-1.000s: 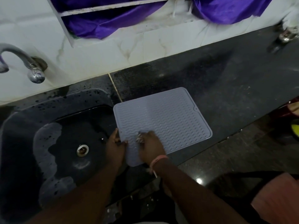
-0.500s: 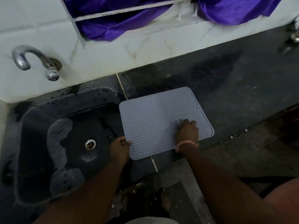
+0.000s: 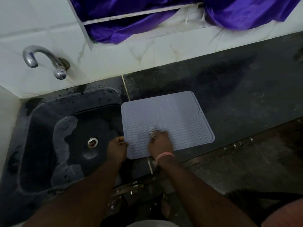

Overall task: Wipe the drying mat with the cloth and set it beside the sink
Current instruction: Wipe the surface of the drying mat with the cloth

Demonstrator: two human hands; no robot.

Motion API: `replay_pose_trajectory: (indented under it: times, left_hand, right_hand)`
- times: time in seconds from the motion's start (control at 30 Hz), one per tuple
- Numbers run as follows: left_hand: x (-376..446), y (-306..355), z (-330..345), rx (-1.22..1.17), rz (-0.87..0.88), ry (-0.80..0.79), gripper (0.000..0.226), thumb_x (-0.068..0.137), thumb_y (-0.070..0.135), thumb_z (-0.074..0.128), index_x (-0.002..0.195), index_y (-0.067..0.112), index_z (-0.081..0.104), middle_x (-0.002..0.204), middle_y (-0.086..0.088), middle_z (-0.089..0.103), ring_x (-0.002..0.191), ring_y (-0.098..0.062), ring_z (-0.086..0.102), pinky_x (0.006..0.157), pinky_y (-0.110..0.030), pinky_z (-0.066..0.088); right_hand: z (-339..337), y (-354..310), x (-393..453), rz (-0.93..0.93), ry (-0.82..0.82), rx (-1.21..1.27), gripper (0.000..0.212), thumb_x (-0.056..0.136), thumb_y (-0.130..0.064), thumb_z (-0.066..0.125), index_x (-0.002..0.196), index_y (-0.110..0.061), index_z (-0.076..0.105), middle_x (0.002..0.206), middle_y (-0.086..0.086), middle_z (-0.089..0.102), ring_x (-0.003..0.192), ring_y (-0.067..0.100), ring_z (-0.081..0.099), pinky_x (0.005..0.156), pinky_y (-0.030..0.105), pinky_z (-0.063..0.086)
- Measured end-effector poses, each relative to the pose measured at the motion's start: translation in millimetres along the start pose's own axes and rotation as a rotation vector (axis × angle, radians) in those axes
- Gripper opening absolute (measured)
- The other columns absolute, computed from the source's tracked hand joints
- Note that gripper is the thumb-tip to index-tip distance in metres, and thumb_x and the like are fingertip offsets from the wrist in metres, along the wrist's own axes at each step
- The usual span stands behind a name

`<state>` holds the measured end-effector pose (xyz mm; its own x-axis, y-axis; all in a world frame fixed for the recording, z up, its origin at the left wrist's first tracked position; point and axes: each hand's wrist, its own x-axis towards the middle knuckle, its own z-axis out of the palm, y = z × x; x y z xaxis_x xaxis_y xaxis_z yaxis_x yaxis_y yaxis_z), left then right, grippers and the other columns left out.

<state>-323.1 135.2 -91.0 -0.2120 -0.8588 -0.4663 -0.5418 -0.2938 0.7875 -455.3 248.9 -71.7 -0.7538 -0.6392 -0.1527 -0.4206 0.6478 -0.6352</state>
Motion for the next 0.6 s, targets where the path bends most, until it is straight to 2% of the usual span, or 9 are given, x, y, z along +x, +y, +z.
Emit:
replay_pose_trajectory:
  times: [0.1, 0.23, 0.3, 0.37, 0.4, 0.5, 0.6]
  left_hand:
    - [0.8, -4.2, 0.9, -0.050, -0.042, 0.001, 0.017, 0.087, 0.003, 0.065, 0.101, 0.011, 0.070, 0.098, -0.007, 0.074, 0.091, -0.025, 0.071, 0.085, -0.046, 0.060]
    - [0.3, -3.3, 0.3, -0.088, -0.026, -0.011, 0.020, 0.088, 0.002, 0.063, 0.107, 0.007, 0.069, 0.102, -0.010, 0.073, 0.094, -0.026, 0.070, 0.087, -0.046, 0.059]
    - [0.5, -3.5, -1.2, -0.119, -0.025, -0.028, 0.019, 0.088, 0.000, 0.063, 0.105, 0.005, 0.069, 0.097, -0.009, 0.073, 0.089, -0.023, 0.070, 0.077, -0.036, 0.061]
    - [0.0, -3.1, -3.8, -0.165, -0.029, -0.049, 0.015, 0.087, -0.002, 0.064, 0.099, 0.005, 0.069, 0.088, -0.005, 0.072, 0.079, -0.016, 0.069, 0.059, -0.021, 0.057]
    - [0.8, -3.7, -5.4, -0.186, -0.030, -0.065, 0.015, 0.086, -0.002, 0.065, 0.098, 0.005, 0.070, 0.087, -0.005, 0.073, 0.077, -0.016, 0.070, 0.055, -0.019, 0.054]
    - [6.3, -7.3, -9.4, -0.240, -0.055, -0.110, 0.022, 0.084, -0.005, 0.062, 0.099, 0.007, 0.073, 0.091, -0.009, 0.076, 0.080, -0.020, 0.072, 0.058, -0.025, 0.056]
    - [11.2, -10.0, -15.3, -0.263, -0.064, -0.160, 0.028, 0.087, -0.007, 0.056, 0.099, 0.011, 0.073, 0.094, -0.011, 0.075, 0.085, -0.024, 0.071, 0.072, -0.033, 0.060]
  right_hand:
    - [-25.3, 25.6, 16.0, 0.152, 0.114, -0.070, 0.023, 0.088, -0.020, 0.054, 0.106, -0.008, 0.063, 0.109, 0.014, 0.054, 0.089, 0.034, 0.064, 0.079, 0.037, 0.053]
    - [-17.2, 11.5, 15.3, 0.159, 0.036, -0.150, 0.022, 0.092, -0.020, 0.053, 0.105, -0.006, 0.063, 0.113, 0.014, 0.055, 0.092, 0.031, 0.065, 0.077, 0.032, 0.051]
    - [-0.1, -8.7, 4.6, 0.116, -0.001, -0.176, 0.020, 0.091, -0.016, 0.052, 0.104, -0.007, 0.063, 0.115, 0.014, 0.054, 0.094, 0.030, 0.066, 0.078, 0.030, 0.051]
    - [18.8, -28.4, -6.3, 0.068, -0.056, -0.197, 0.021, 0.089, -0.017, 0.053, 0.104, -0.007, 0.063, 0.117, 0.014, 0.054, 0.095, 0.030, 0.065, 0.080, 0.031, 0.052]
    - [28.1, -37.6, -11.0, 0.040, -0.086, -0.202, 0.022, 0.088, -0.019, 0.055, 0.105, -0.008, 0.062, 0.117, 0.013, 0.053, 0.095, 0.031, 0.065, 0.081, 0.032, 0.052]
    - [50.7, -61.8, -19.0, -0.044, -0.179, -0.173, 0.025, 0.086, -0.026, 0.054, 0.103, -0.011, 0.064, 0.110, 0.012, 0.056, 0.090, 0.030, 0.064, 0.081, 0.034, 0.052]
    - [59.3, -70.2, -16.5, -0.053, -0.296, -0.082, 0.023, 0.083, -0.023, 0.050, 0.092, -0.012, 0.068, 0.094, 0.010, 0.066, 0.086, 0.027, 0.065, 0.077, 0.032, 0.055]
